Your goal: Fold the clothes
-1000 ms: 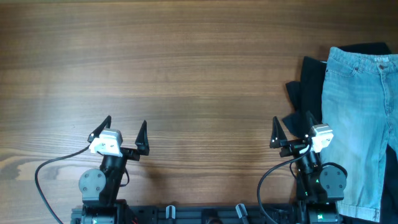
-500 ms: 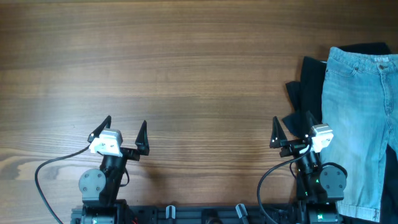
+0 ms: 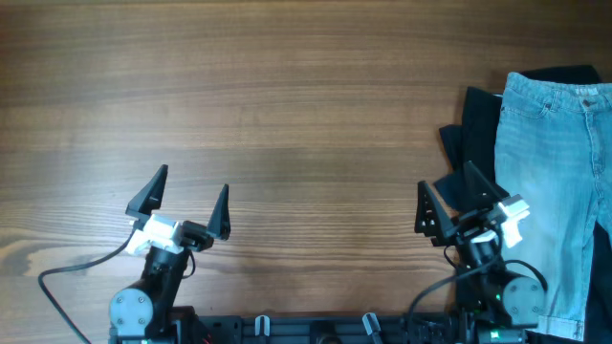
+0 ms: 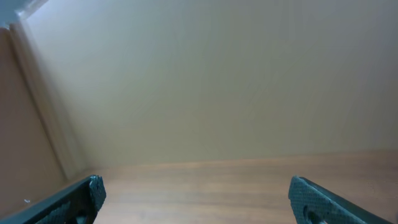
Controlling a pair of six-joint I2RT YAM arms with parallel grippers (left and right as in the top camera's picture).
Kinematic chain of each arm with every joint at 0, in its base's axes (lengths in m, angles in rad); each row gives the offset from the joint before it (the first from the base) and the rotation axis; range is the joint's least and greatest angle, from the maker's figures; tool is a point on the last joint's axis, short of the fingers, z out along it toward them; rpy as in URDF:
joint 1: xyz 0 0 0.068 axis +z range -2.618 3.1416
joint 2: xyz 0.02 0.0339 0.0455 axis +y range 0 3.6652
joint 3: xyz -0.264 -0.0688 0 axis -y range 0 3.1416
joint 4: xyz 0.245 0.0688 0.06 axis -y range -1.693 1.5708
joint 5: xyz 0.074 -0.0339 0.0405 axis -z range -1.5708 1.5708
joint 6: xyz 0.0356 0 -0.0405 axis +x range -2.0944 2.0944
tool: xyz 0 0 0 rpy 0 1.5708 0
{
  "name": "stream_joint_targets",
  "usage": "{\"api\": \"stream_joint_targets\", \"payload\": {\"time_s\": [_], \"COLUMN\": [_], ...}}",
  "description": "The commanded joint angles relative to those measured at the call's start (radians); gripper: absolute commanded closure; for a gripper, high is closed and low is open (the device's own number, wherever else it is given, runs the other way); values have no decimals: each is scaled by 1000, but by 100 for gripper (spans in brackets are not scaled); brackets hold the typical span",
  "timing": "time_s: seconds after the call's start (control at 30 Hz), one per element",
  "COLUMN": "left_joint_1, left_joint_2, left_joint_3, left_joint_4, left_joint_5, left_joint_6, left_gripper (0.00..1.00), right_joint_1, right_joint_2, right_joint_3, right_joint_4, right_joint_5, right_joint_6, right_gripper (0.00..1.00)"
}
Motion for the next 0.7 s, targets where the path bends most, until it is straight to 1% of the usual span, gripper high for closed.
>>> {"api": "stream_joint_targets", "payload": {"time_s": [0.0,0.03,0.1,0.13,0.2,0.3,0.33,0.37,0.4,0.43,0.5,0.53,0.57,0.6,0.63,0.67], "left_joint_1": [-4,-3,-3,-3,-3,-3,-4,-4,-3,-4,-4,-4,-3,-3,-3,-3], "left_joint_2": [34,62,157,239,348,575,647,728,785,845,916,924,925,924,922,927], "left_joint_3": [160,215,381,505,644,891,961,1037,1091,1143,1180,1180,1180,1180,1180,1180], "left_joint_4": [-122,-180,-319,-426,-567,-835,-901,-969,-1017,-1064,-1095,-1096,-1092,-1091,-1088,-1094], "left_joint_5": [26,26,26,26,26,34,34,34,35,38,41,41,56,76,68,12], "left_joint_6": [-6,-6,-6,-6,-6,-21,-40,-65,-84,-84,-64,-48,-57,-58,-49,-50], "left_gripper": [0,0,0,0,0,0,0,0,0,0,0,0,0,0,0,0], "right_joint_1": [5,5,5,5,5,5,5,5,5,5,5,5,-2,-15,-34,-56], "right_joint_2": [31,73,209,314,463,775,903,1003,1080,1155,1249,1279,1306,1337,1371,1407], "right_joint_3": [148,220,390,504,657,988,1126,1234,1313,1374,1404,1404,1404,1404,1405,1405], "right_joint_4": [-72,-147,-312,-412,-547,-886,-1033,-1131,-1192,-1213,-1234,-1216,-1193,-1164,-1148,-1135], "right_joint_5": [-43,-43,-43,-43,-43,-43,-43,-43,-43,-45,-118,-120,-98,-20,109,220], "right_joint_6": [60,60,26,-3,-21,-31,-81,-145,-205,-197,-185,-211,-220,-185,-93,-27], "right_gripper": [0,0,0,0,0,0,0,0,0,0,0,0,5,13,14,13]}}
